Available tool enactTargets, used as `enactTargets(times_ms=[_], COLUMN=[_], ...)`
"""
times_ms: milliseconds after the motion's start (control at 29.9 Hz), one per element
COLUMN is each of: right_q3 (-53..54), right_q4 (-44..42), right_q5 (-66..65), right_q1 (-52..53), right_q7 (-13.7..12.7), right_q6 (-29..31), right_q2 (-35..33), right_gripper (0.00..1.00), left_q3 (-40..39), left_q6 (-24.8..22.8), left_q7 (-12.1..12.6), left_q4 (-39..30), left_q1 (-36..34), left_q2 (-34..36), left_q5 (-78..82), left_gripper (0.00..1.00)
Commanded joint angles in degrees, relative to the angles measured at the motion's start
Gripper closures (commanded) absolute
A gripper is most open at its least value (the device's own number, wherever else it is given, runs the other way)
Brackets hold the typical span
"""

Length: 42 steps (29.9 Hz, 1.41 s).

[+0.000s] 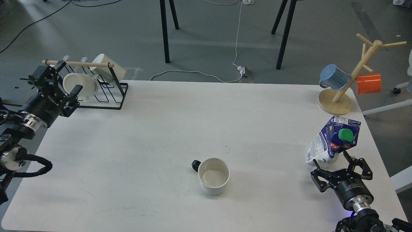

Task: Place cup and milk with both arms
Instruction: 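Bring the right gripper up to the milk carton and grasp it, then slide the milk carton with the right gripper next to the white mug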

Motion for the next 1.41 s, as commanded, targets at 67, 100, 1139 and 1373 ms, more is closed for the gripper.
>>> enactTargets(times_ms=[67, 100, 1139, 1373], right_q3=[0.31, 0.4, 0.75, 0.22], right_q4=[-0.08, -0.08, 0.36, 6.41], right_q5=[0.17, 0.26, -1.06, -2.98], right_q1=[1.47, 1.55, 2.43, 2.87], right_q7=[0.0, 0.0, 0.0, 0.0], right_q6=[0.0, 0.0, 0.0, 0.0], right_q2=[0.39, 0.39, 2.93, 2.93], right_gripper=[0.02, 0.02, 0.58, 0.58], left_q3=[0.03, 0.03, 0.12, 0.12], left_q6=[0.0, 0.0, 0.0, 0.0], left_q7=[0.0, 0.0, 0.0, 0.0], left_q4=[0.03, 0.03, 0.91, 1.43], left_q1=[0.09, 0.09, 0.0, 0.0], left_q2=[-0.11, -0.11, -0.46, -0.46], left_q5=[0.12, 0.12, 0.04, 0.12], left_gripper=[0.02, 0.02, 0.02, 0.02])
